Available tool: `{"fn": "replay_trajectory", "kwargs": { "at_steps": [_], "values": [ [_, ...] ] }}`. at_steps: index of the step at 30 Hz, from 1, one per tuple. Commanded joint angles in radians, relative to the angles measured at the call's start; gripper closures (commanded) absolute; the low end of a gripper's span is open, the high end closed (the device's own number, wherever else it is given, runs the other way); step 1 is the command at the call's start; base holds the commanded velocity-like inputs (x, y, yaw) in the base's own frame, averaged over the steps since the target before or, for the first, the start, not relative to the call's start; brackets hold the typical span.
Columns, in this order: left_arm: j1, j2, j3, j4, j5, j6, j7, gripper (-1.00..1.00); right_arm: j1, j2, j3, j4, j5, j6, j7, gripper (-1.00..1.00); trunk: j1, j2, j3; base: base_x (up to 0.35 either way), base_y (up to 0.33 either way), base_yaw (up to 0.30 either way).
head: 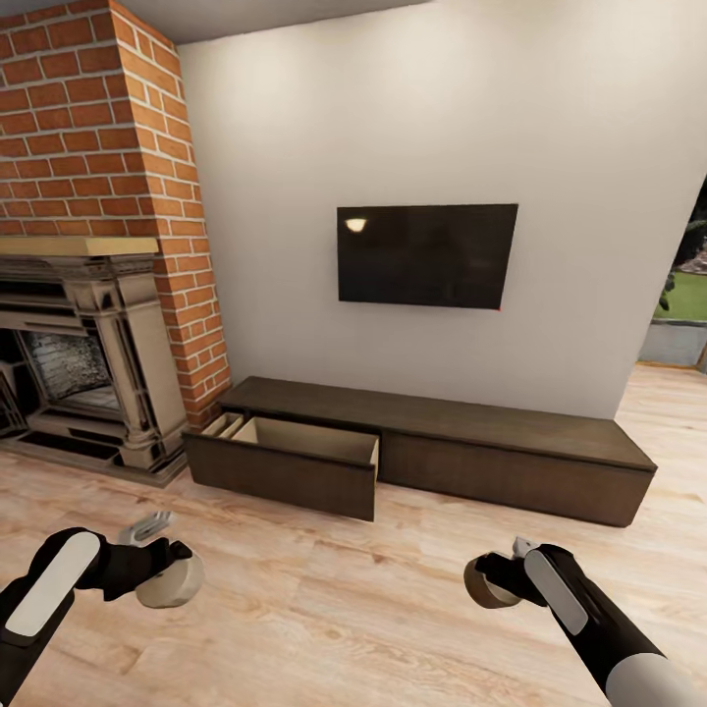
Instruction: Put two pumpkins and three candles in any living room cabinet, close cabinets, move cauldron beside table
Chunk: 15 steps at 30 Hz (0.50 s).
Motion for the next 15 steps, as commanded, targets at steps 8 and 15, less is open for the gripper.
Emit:
{"fn": "replay_trajectory", "kwargs": {
  "at_steps": [8, 15],
  "values": [
    [-0.001, 0.001, -0.002, -0.004, 0.011, -0.001, 0.010, 1.00, -0.001, -0.001, 0.004, -0.002, -0.010, 0.000, -0.010, 1.00, 0.000, -0.001, -0.001, 0.212, 0.276, 0.000],
    [-0.001, 0.001, -0.001, -0.004, 0.011, -0.001, 0.010, 1.00, -0.001, -0.001, 0.004, -0.002, -0.010, 0.000, -0.010, 1.00, 0.000, -0.001, -0.001, 0.225, 0.270, -0.024]
  ]
}}
